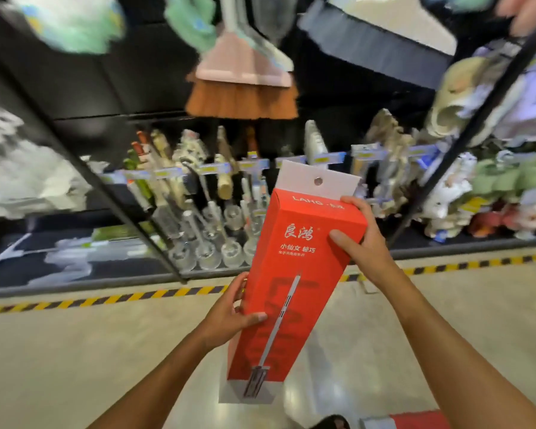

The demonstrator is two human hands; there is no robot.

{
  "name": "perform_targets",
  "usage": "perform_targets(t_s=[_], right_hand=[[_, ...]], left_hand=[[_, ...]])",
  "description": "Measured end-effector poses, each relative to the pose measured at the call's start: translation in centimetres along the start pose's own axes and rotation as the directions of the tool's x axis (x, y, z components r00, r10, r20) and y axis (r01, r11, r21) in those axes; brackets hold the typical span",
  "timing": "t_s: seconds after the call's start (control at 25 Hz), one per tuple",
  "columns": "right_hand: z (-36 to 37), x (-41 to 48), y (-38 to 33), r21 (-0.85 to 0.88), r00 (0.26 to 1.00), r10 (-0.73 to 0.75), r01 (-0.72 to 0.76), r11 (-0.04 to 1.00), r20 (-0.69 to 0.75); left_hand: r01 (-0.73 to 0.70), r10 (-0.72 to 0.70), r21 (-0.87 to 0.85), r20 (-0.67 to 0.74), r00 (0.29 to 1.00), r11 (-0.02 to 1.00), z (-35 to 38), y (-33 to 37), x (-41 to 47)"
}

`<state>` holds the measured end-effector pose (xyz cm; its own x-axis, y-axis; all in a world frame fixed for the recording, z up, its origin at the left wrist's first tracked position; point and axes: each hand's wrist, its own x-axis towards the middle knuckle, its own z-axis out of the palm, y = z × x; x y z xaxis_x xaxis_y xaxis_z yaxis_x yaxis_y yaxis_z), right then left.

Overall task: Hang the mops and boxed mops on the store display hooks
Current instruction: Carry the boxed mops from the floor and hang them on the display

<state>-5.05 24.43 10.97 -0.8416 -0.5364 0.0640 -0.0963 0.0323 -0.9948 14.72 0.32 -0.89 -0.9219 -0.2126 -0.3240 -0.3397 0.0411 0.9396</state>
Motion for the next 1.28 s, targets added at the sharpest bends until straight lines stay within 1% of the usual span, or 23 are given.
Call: perform_targets(t_s=[0.2,0.36,0.48,0.6,0.68,0.76,0.84,0.92,1.12,1.2,1.28], right_hand=[[18.4,0.4,-4.6,-0.004,0.983,-0.069,0.071,0.997,0.169],[32.7,-0.5,-7.6,0.012,0.936,-0.122,0.125,0.992,0.33],[42.3,-1.2,-10.0,0.034,0.88,-0.16,0.162,0.986,0.447],[51.4,-2.1,-12.3,0.08,0.813,-0.213,0.203,0.976,0.542],[56.9,-2.7,-13.4,0.124,0.772,-0.242,0.209,0.97,0.587],[62.5,-3.1,-14.3,0.155,0.716,-0.255,0.204,0.967,0.65],[67.4,-3.3,-14.9,0.177,0.648,-0.261,0.193,0.965,0.715],[72.1,-3.2,-15.2,0.191,0.569,-0.27,0.196,0.962,0.776],[83.6,-0.4,-15.7,0.184,0.342,-0.276,0.278,0.943,0.898],[88.2,1.3,-16.5,0.187,0.265,-0.274,0.31,0.932,0.924],[92.9,2.7,-17.2,0.197,0.194,-0.262,0.299,0.934,0.945]], left_hand=[[-0.053,0.038,-0.064,-0.213,0.976,0.997,-12.8,-3.5,-10.8],[-0.097,0.056,-0.09,-0.381,0.923,0.991,-21.6,-6.2,-20.2],[-0.114,0.048,-0.101,-0.503,0.863,0.988,-26.9,-7.9,-26.4],[-0.14,0.019,-0.137,-0.644,0.765,0.981,-31.5,-8.9,-32.1],[-0.172,-0.003,-0.164,-0.733,0.68,0.971,-34.1,-9.2,-35.1],[-0.209,-0.022,-0.176,-0.813,0.581,0.962,-36.9,-9.1,-37.8],[-0.233,-0.033,-0.175,-0.86,0.51,0.957,-39.7,-9.2,-39.6],[-0.239,-0.052,-0.178,-0.89,0.453,0.955,-42.6,-9.9,-41.2],[-0.223,-0.107,-0.196,-0.927,0.359,0.955,-50.0,-12.2,-43.5],[-0.218,-0.124,-0.205,-0.933,0.337,0.954,-53.3,-12.6,-44.1],[-0.214,-0.142,-0.215,-0.939,0.312,0.953,-56.7,-13.2,-44.7]])
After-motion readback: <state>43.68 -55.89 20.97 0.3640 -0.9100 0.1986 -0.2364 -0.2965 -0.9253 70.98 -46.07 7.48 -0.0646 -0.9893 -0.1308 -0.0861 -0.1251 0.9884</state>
